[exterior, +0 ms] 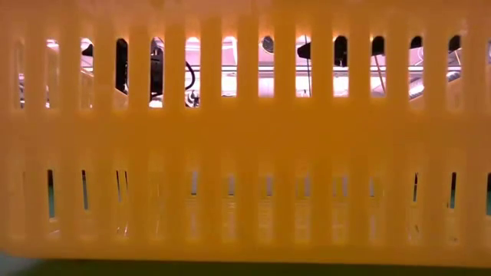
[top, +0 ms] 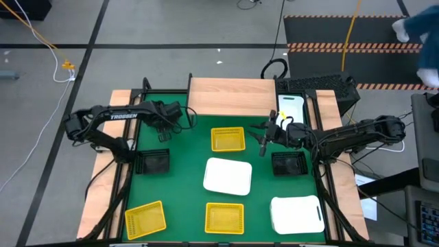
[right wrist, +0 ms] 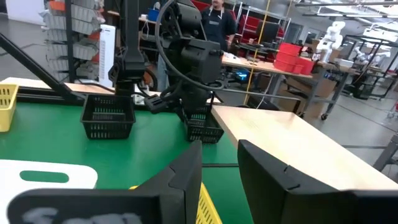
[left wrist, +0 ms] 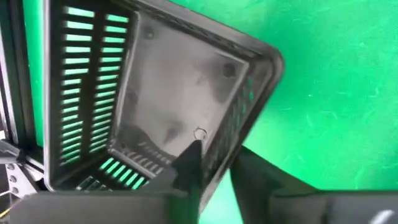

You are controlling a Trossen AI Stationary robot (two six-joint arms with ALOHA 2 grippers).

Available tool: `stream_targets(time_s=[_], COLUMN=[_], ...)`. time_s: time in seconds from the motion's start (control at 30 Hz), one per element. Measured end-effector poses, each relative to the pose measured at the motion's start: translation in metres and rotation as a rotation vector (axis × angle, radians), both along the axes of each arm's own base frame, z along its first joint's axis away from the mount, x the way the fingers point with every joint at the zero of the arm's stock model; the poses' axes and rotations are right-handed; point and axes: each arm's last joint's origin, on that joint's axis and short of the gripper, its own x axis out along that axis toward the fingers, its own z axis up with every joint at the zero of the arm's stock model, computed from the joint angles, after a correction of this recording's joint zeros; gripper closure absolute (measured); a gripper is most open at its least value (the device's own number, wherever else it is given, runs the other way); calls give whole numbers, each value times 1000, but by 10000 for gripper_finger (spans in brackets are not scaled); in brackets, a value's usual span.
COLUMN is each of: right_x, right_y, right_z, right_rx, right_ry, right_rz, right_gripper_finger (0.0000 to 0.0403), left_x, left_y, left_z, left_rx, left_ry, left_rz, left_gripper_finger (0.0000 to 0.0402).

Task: Stack baskets on shelf by color
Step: Stack the top black bin on top of the bottom left black bin

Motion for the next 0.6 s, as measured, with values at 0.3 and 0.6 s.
stream_targets(time_s=[0.3, 0.6], right_x=[0, 0], right_y=[0, 0], right_z=[0, 3], right_rx=[-5, 20], right_ry=[-3, -39], right_rz=[0, 0], right_gripper_finger=[302, 302], left_x=[0, 12], left_y=[-12, -52], left_z=[2, 35], left_rx=[25, 75], left_ry=[17, 16], left_rz=[82, 7], left_gripper_finger=[384, 388])
